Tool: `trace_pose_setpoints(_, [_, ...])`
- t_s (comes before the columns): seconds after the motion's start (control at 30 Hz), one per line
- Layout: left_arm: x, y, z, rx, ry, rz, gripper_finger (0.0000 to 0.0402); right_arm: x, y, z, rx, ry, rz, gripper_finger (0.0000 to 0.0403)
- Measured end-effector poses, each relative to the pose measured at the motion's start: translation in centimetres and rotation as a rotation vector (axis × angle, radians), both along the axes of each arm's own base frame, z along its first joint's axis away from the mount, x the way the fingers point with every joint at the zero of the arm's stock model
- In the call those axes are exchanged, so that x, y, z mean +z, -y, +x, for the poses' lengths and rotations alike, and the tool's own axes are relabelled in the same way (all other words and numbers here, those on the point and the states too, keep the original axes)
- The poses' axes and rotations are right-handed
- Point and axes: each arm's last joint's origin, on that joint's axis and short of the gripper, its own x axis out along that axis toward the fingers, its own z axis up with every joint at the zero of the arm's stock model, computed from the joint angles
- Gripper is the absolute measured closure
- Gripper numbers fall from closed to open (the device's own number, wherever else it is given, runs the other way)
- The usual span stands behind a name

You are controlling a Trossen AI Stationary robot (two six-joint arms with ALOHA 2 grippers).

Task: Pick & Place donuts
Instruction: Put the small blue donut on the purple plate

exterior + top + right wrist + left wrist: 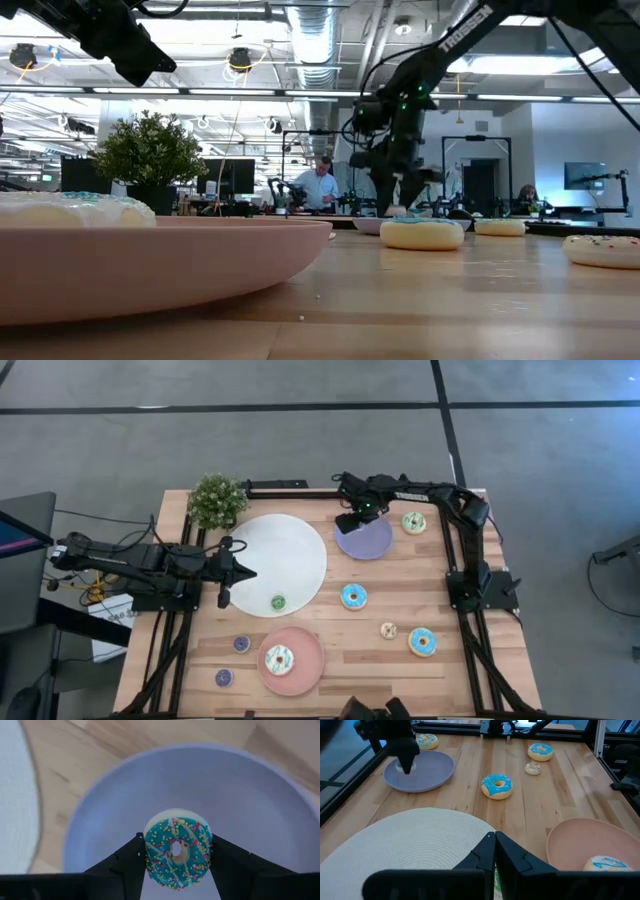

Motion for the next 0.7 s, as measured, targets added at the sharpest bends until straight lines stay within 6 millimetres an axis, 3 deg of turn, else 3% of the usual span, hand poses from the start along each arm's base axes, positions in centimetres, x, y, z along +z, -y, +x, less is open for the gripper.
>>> trace_pose_setpoints(0.33, [0.0, -0.1, 0.0, 0.044, 0.0, 0.02, 0.0401, -0.3, 1.2, -0.6, -0.033, 0.003, -0.003, 0.0193])
trace_pose_setpoints(0.53, [0.0, -0.1, 0.0, 0.044, 0.0, 0.02, 0.0401, -0.3, 1.2, -0.7, -0.036, 0.001, -0.002, 0.0162])
trace_pose_setpoints(0.7, [0.0, -0.1, 0.0, 0.044, 0.0, 0.02, 0.0401, -0.2, 1.2, -0.7, -0.035, -0.001, 0.0, 0.0158])
